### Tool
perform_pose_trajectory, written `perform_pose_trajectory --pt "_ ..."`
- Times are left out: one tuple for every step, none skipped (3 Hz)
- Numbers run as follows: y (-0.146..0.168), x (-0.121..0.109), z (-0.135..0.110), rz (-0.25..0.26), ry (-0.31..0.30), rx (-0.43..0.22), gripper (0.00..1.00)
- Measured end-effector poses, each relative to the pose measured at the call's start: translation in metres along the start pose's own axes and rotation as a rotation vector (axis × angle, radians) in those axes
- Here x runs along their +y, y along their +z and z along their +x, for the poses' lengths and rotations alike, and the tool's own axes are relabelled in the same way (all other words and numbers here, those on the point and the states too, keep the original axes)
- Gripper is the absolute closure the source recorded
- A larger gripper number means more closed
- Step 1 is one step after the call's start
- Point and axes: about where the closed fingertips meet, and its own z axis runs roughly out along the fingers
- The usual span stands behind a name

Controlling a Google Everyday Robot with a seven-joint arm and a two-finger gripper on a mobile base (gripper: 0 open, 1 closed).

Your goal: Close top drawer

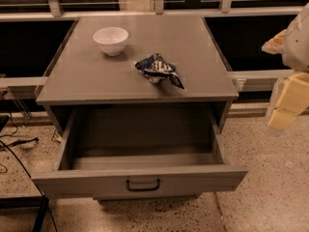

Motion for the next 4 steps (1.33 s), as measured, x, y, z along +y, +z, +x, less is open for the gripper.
perform_pose_trajectory --pt "0.0000 0.0000 0.0000 0.000 0.000 0.000 0.00" --pt "0.0000 0.0000 0.0000 0.000 0.000 0.000 0.18" --pt "0.0000 0.0000 0.0000 0.000 0.000 0.000 0.41" --pt "0.0000 0.0000 0.0000 0.000 0.000 0.000 0.64"
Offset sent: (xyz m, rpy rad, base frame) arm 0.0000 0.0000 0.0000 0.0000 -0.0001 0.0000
